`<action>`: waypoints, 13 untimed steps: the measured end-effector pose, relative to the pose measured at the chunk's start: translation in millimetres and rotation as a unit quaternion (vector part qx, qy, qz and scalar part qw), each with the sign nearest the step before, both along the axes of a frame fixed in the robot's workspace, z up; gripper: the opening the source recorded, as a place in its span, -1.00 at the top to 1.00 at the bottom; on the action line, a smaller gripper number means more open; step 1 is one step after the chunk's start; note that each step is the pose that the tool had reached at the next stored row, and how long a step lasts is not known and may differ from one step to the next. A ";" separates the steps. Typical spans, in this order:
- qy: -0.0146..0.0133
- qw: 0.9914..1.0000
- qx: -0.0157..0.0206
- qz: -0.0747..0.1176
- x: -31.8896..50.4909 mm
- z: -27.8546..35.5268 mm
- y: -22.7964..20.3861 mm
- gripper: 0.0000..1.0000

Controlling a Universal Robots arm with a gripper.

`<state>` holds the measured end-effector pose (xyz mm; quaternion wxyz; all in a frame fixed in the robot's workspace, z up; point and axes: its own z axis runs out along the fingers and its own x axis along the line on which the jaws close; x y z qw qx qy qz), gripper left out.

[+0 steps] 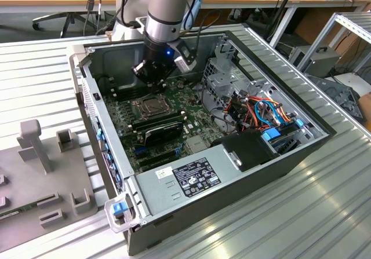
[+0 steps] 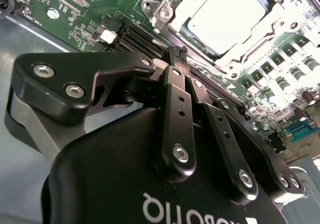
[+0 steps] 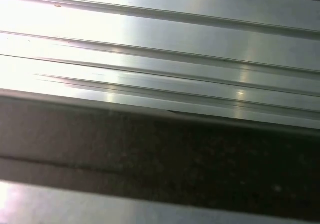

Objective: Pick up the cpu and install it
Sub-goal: 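Install the first cpu locking lever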

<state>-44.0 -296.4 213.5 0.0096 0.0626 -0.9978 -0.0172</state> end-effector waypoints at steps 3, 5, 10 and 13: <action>0.001 1.000 0.000 0.000 1.3 -0.3 0.0 0.79; 0.001 1.000 0.000 0.000 1.4 -0.7 0.0 0.79; 0.003 1.000 0.000 0.000 1.7 -5.3 -0.1 0.79; 0.003 1.000 0.000 0.000 1.7 -6.4 -1.0 0.79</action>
